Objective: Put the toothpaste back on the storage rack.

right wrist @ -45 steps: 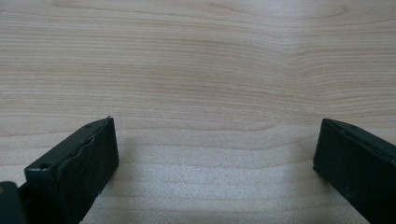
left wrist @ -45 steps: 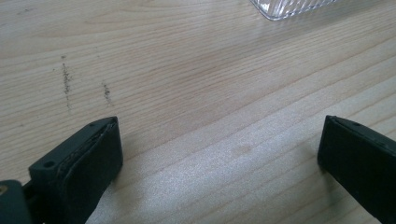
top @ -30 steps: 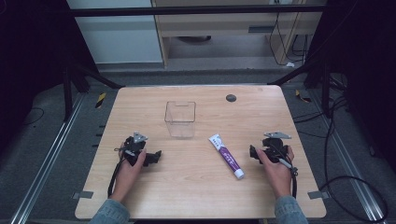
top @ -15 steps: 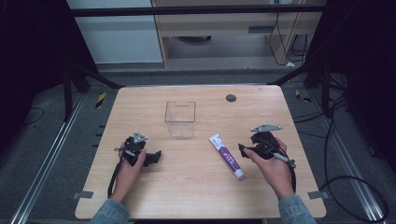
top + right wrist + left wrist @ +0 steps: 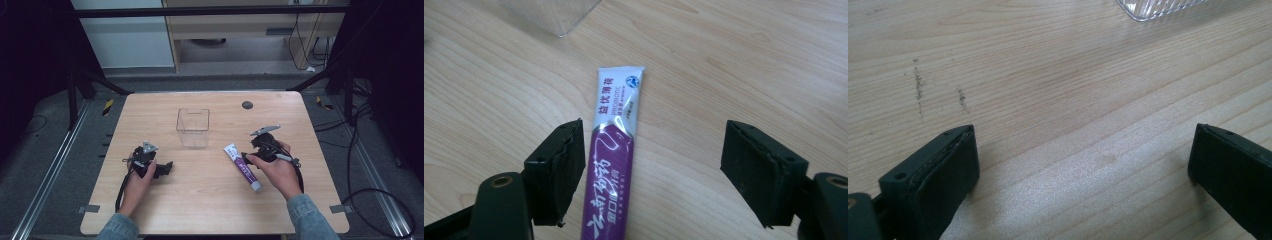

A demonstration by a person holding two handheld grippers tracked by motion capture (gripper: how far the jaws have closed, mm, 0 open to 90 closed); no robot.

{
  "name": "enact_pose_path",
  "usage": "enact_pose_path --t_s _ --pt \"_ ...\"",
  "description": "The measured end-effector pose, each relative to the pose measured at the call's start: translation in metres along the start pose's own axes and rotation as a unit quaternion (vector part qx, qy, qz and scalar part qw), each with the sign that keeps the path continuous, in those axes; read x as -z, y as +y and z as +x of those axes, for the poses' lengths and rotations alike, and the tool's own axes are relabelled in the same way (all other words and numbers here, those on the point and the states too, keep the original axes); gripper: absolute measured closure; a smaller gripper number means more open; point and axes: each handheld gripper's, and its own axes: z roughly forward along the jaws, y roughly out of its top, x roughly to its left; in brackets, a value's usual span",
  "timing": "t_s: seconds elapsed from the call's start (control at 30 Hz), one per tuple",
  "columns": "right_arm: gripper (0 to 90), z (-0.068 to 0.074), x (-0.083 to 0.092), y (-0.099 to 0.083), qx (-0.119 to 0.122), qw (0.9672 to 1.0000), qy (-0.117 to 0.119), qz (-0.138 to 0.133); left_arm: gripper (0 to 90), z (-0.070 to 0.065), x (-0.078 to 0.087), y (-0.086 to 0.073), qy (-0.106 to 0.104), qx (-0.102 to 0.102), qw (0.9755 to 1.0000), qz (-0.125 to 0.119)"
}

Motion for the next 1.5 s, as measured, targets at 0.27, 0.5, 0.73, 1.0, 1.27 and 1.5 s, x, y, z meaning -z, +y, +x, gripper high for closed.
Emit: enact_pose_path --t_s 0.27,0.5,0.73,1.0,1.27,1.5 --pt "25.3 0.008 -0.013 0.010 0.006 0.9995 0.022 0.021 0.0 0.000 0.000 0.000 0.000 0.000 1.0000 0.000" --pt "28.2 0.011 -0.021 0.012 0.010 0.9990 0.023 0.038 0.0 0.000 0.000 0.000 0.000 0.000 1.0000 0.000" --pt "31.8 0.009 -0.026 0.014 0.008 0.9983 0.033 0.048 0.0 0.000 0.000 0.000 0.000 0.000 1.0000 0.000" --pt "32.8 0.013 -0.030 0.013 0.007 0.9979 0.036 0.054 0.0 0.000 0.000 0.000 0.000 0.001 1.0000 0.000" --pt "32.3 0.021 -0.042 0.010 0.004 0.9967 0.043 0.069 0.0 0.000 0.000 0.000 0.000 0.001 1.0000 0.000" --pt "34.7 0.023 -0.049 0.011 0.004 0.9962 0.040 0.077 0.0 0.000 0.000 0.000 0.000 0.001 1.0000 0.000"
